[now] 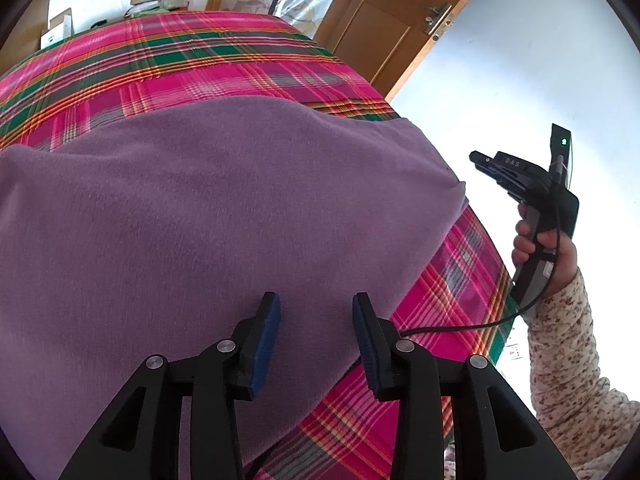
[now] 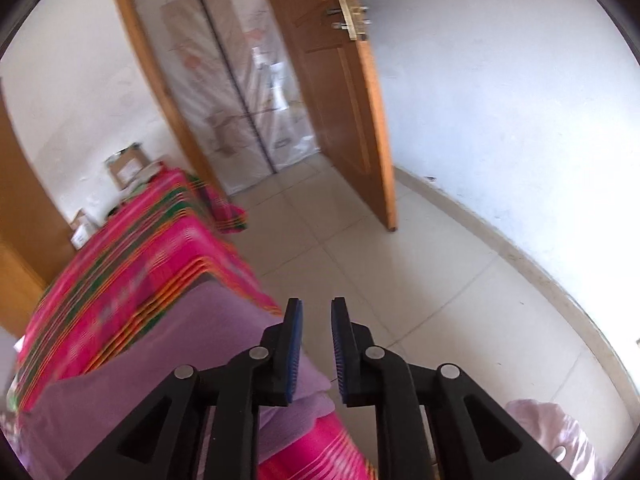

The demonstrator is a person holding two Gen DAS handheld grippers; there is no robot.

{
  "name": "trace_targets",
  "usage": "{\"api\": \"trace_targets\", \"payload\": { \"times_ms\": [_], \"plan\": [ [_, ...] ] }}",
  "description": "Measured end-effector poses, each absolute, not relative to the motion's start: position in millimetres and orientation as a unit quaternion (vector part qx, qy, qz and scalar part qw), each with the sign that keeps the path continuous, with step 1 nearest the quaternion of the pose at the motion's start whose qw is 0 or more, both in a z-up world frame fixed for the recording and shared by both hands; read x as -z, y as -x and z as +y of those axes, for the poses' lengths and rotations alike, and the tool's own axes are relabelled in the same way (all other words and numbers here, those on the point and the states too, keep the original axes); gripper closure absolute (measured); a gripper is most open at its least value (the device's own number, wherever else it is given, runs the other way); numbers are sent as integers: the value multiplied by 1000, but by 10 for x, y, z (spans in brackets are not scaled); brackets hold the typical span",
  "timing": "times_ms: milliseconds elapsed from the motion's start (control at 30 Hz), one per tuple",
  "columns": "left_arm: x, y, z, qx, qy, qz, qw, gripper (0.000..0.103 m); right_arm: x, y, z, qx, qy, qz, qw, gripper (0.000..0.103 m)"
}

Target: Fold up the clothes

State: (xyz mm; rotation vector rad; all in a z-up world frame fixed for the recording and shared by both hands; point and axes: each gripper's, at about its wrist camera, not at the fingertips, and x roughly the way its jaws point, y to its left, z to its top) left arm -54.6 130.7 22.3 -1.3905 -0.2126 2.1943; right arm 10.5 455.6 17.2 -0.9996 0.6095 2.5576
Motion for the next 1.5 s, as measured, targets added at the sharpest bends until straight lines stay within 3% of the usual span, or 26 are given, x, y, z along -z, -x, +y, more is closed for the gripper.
{"api": "trace_targets", "payload": {
  "times_ms": [133,400,600,800,1067,1200,1367,1500],
  "plan": [
    [-232,479,1273,-809,516,-81,269,64,-136,-85,4356,-902,369,205,94,75],
    [-302,347,1129,-812,511,-93,268,64,38,-236,4028,-893,413,129,121,75],
    [-421,224,916,-822,494,-106,262,64,1,-450,3989,-888,419,133,138,74],
    [-627,110,523,-845,467,-116,232,64,-383,-567,3951,-902,394,95,151,74],
    [-826,71,-223,-878,442,-119,141,64,-1298,-656,3733,-926,339,-21,165,74],
    [-779,119,-680,-883,441,-143,76,64,-1478,-587,3540,-944,308,-14,114,74],
    [-707,174,-1208,-879,437,-190,23,64,-1063,-82,3011,-935,351,32,-45,76],
    [-675,207,-1505,-878,432,-208,-12,64,-822,366,2429,-912,379,22,-155,78]
  ]
}}
